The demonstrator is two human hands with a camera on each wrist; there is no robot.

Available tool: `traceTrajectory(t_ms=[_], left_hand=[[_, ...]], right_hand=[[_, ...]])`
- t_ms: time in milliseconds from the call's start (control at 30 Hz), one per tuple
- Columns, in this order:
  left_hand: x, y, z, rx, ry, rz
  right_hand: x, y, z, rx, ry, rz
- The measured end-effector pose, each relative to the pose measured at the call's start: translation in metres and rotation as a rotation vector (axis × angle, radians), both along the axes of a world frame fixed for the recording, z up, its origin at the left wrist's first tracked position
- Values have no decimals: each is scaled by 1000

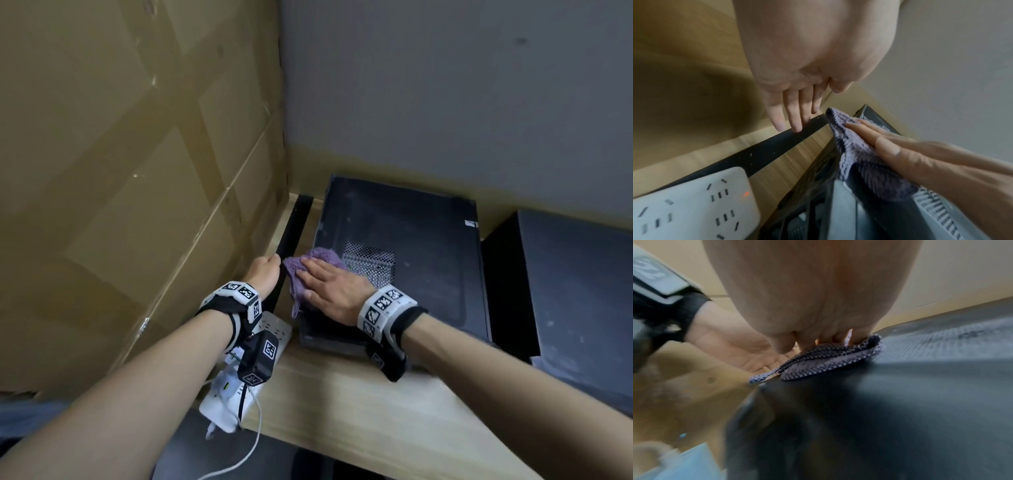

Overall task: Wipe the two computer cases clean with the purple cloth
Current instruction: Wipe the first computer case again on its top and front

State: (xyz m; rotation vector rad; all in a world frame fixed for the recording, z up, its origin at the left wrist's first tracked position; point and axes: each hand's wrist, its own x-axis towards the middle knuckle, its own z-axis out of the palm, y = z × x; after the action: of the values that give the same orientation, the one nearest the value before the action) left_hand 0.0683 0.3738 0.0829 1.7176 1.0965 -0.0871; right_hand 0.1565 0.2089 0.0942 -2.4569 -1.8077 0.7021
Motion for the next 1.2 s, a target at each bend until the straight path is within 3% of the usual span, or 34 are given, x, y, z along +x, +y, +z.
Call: traceTrajectory(t_ms=[233,433,500,700,933,1067,1200], left_hand=[[34,18,-1,-112,16,77],[50,14,8,-225,147,-200],[54,11,6,-249,175,-212],[49,10,5,-349,191,-45],[25,11,9,-141,207,-22],[10,12,8,-145,177,-1],[3,0,6,-152,174,-46]], right_hand=[[105,45,12,-81,38,-6],[179,80,9,-67,16,-31],[185,84,7,-67,10,-39],[149,60,4,-8,17,4],[49,4,-6,61,65,160],[-11,-29,-10,178,52,234],[-35,-46,-19,219,12,228]])
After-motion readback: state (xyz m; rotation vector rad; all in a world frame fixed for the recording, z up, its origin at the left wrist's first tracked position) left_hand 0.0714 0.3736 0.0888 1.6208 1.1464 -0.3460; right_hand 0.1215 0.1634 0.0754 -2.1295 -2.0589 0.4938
